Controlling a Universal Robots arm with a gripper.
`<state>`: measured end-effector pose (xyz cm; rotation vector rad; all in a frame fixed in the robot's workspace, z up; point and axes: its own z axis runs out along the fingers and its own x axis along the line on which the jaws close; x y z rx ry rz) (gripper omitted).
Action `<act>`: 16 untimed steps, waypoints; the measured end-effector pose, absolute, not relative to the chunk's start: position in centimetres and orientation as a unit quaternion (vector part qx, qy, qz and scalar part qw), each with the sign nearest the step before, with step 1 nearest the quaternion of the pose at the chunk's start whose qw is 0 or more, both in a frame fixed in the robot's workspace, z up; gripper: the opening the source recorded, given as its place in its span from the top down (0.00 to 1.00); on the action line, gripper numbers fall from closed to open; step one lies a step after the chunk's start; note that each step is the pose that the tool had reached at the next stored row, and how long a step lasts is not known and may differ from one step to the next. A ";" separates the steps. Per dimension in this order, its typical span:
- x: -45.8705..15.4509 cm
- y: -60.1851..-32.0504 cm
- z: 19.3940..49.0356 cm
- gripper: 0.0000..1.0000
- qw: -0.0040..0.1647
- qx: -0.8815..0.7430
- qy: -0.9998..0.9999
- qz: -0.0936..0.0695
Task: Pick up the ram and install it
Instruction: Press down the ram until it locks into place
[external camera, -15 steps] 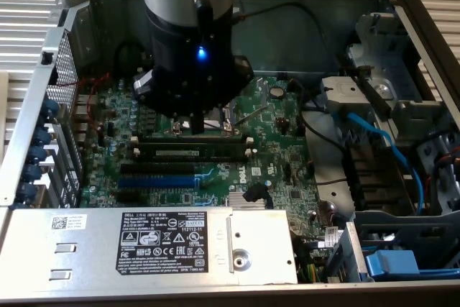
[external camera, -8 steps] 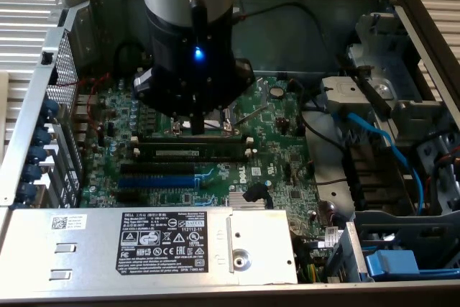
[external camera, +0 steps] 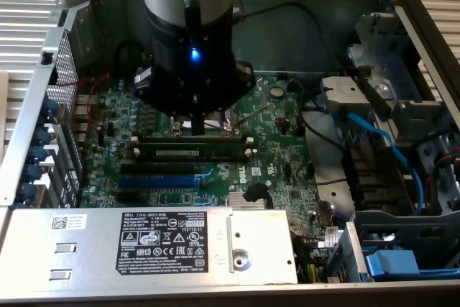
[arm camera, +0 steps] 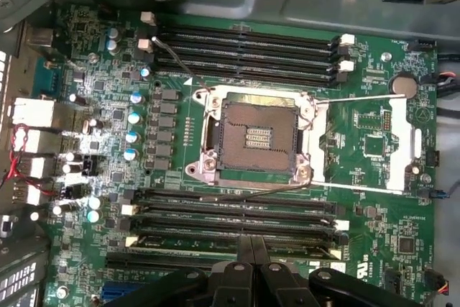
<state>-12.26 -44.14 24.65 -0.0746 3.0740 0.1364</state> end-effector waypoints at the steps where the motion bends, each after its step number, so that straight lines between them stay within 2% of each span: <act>1: -12.3 -44.1 24.6 0.90 0.032 -0.020 0.998 0.044; 16: -12.3 -44.1 24.5 0.90 0.031 0.055 0.997 0.042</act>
